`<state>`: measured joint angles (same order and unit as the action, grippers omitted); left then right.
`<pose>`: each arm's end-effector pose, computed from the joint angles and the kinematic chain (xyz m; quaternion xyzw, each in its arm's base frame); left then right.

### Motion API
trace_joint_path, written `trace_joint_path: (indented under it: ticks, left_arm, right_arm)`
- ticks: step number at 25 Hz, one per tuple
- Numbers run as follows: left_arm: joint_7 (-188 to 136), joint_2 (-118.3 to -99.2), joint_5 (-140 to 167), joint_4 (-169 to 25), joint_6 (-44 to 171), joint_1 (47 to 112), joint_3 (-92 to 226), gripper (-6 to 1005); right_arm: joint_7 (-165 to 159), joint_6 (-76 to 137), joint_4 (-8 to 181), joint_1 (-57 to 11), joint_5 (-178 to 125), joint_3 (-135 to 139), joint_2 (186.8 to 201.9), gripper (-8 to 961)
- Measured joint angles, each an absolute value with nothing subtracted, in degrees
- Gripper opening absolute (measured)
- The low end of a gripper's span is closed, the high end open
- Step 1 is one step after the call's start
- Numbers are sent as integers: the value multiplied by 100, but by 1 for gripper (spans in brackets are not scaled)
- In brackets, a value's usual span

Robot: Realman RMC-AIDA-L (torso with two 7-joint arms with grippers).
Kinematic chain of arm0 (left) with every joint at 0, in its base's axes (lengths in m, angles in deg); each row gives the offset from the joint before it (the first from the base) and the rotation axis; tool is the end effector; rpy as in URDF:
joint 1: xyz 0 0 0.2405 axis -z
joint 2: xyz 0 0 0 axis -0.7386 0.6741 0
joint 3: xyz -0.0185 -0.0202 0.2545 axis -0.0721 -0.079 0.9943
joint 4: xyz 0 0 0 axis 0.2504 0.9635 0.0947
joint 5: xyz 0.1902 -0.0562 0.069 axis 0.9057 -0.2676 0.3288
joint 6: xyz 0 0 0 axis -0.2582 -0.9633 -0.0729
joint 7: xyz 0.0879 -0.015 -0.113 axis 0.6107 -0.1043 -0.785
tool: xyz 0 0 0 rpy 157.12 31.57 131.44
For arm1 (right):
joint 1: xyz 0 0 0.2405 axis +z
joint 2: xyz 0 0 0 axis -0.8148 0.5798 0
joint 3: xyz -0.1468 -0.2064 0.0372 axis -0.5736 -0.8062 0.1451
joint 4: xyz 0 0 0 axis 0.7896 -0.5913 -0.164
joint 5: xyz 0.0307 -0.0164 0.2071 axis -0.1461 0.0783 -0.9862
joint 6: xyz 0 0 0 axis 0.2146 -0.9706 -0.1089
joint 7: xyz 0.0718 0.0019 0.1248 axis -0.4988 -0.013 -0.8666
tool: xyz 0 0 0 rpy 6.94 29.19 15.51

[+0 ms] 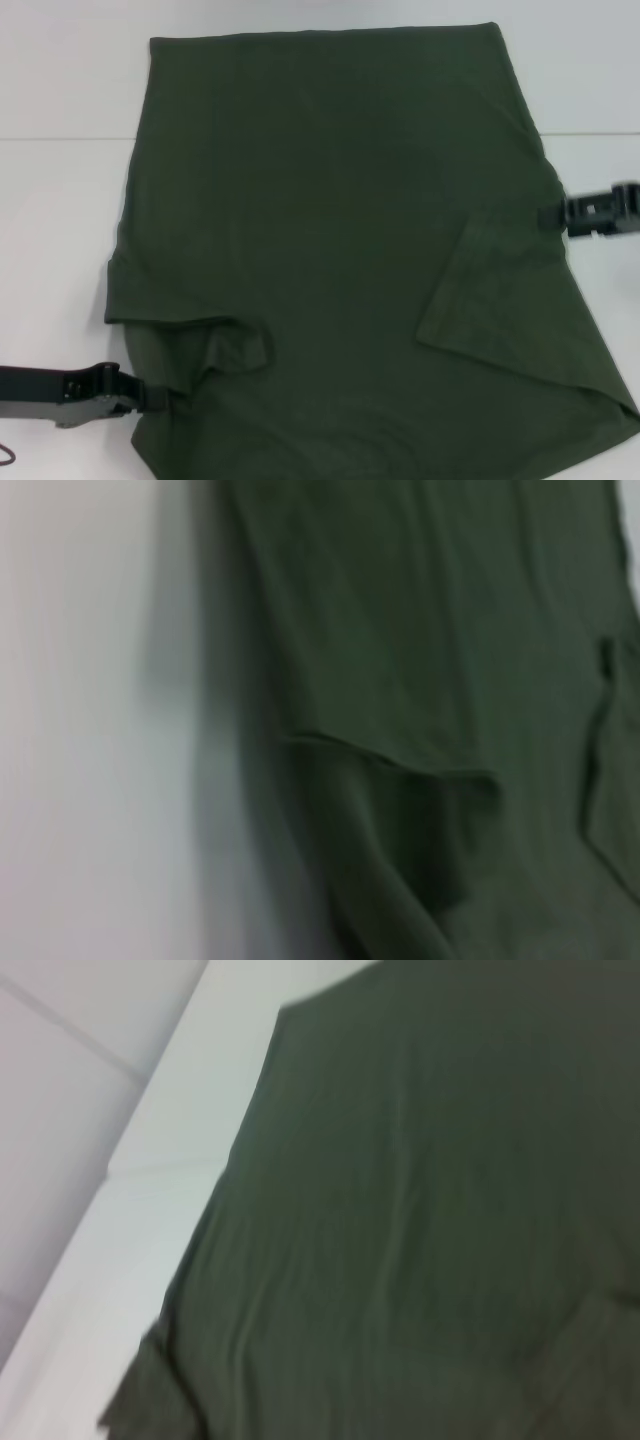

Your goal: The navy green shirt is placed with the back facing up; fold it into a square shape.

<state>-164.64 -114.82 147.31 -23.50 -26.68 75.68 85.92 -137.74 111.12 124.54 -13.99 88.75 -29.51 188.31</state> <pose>-0.3217 0.2863 0.0271 -0.7029 -0.6991 -0.1151 0.0633 0.2567 0.3943 0.0911 -0.8088 0.5596 0.1309 0.1245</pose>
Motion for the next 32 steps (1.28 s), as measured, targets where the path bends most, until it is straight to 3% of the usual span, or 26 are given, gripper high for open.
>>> trace_joint_path:
  ticks: [11,23,32]
  left_arm:
    - [-16236,-11356,14323,-2367,-2865,7663,8426,27]
    - [-16277,-11323,14285,-2401,-2726,7781,8413,27]
    - [-16318,-11308,14267,-2401,-2704,7783,8411,26]
  right_arm:
    - [-13725,11815,12899,-1848,10221,-2960,18756,766]
    - [-13222,11756,12860,-1936,10768,-2980,19064,766]
    - [-13194,11713,12837,-2013,10781,-3125,19138,762]
